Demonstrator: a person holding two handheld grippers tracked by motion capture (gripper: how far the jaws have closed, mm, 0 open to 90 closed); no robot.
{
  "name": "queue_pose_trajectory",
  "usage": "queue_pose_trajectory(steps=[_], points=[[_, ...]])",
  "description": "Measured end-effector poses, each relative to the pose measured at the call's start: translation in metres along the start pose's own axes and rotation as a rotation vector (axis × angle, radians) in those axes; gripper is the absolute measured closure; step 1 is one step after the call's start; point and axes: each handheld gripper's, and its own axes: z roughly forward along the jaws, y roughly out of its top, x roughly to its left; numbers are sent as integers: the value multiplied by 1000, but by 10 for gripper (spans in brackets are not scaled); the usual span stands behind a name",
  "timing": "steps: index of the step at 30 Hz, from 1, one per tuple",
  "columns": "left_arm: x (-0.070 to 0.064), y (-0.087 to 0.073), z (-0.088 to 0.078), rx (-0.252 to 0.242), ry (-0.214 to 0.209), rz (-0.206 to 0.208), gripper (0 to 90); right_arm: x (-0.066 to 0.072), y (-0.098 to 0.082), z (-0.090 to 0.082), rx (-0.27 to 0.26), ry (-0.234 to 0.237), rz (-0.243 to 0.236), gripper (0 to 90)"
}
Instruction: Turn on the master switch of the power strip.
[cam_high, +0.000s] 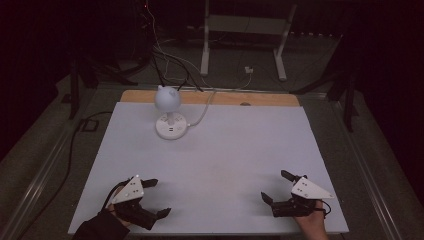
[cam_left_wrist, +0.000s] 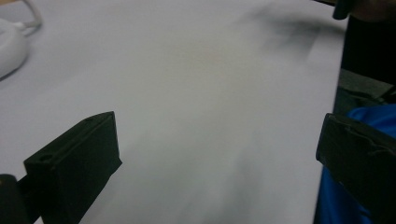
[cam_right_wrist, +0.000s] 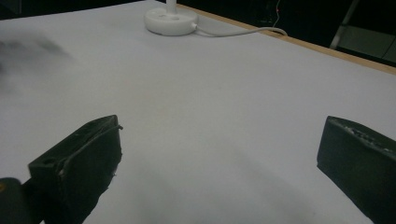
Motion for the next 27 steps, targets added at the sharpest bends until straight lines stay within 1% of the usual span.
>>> queue_pose_trajectory(steps=[2, 3, 6, 8, 11, 15, 17, 20, 27], points=[[-1, 2, 0, 0, -5, -1, 0, 0, 0, 0, -1, -1, 2, 0], [-1, 6, 0, 8, -19, 6, 0, -1, 0, 0, -3, -3, 3, 0], [-2, 10, 0, 8, -19, 15, 1, 0, 0, -1, -3, -6, -2, 0], [-1, 14, -1, 8, -28, 11, 1, 0, 1, -1, -4, -6, -2, 0], [2, 20, -2, 10, -28, 18, 1, -1, 1, -1, -6, -4, 0, 0], [4, 23, -2, 9, -25, 25, 0, 0, 1, -1, -7, -8, -3, 0], [6, 25, -2, 10, -24, 21, 0, 0, 1, -1, -11, -7, -5, 0], [7, 28, -1, 13, -29, 20, 0, 1, 1, -1, -11, -4, -5, 0], [9, 38, 0, 17, -41, 35, 1, 1, 2, -2, -16, -4, -5, 0]])
